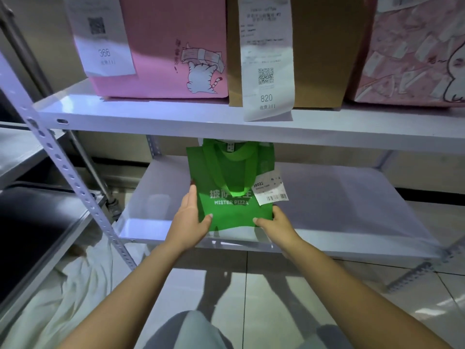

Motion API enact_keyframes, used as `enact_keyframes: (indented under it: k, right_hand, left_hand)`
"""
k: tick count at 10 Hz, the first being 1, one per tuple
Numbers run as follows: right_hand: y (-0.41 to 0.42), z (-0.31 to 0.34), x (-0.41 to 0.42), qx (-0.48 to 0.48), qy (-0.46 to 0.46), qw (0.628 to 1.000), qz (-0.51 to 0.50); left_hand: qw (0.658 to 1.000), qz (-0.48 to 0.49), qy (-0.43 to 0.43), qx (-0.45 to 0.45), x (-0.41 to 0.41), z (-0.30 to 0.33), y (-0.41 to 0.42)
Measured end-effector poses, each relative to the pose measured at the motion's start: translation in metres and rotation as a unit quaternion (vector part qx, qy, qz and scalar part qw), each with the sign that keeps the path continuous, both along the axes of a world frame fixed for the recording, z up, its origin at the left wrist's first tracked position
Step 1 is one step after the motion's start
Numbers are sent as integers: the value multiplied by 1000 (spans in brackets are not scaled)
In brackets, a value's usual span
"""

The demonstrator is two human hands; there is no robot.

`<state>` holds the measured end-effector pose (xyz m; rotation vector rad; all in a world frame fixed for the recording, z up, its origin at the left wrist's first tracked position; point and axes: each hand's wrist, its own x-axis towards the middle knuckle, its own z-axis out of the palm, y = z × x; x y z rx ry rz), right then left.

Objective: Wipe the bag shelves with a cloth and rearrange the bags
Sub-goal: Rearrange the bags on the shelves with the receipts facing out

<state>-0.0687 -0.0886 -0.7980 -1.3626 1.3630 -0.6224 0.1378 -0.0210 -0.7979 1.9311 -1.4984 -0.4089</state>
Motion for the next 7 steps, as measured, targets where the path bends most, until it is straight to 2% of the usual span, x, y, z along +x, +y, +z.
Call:
enact_keyframes:
  k: [3,5,7]
  right_hand:
    - [15,-3,41,-14,-17,999,41]
    - [30,1,24,-30,2,997,65]
    - [42,9,6,-71,11,992,107]
  left_hand:
    - [999,34,-2,-2,40,1,35]
    - [1000,-6,-16,23,40,-6,55]
    - [997,-60,-36,-24,14,11,69]
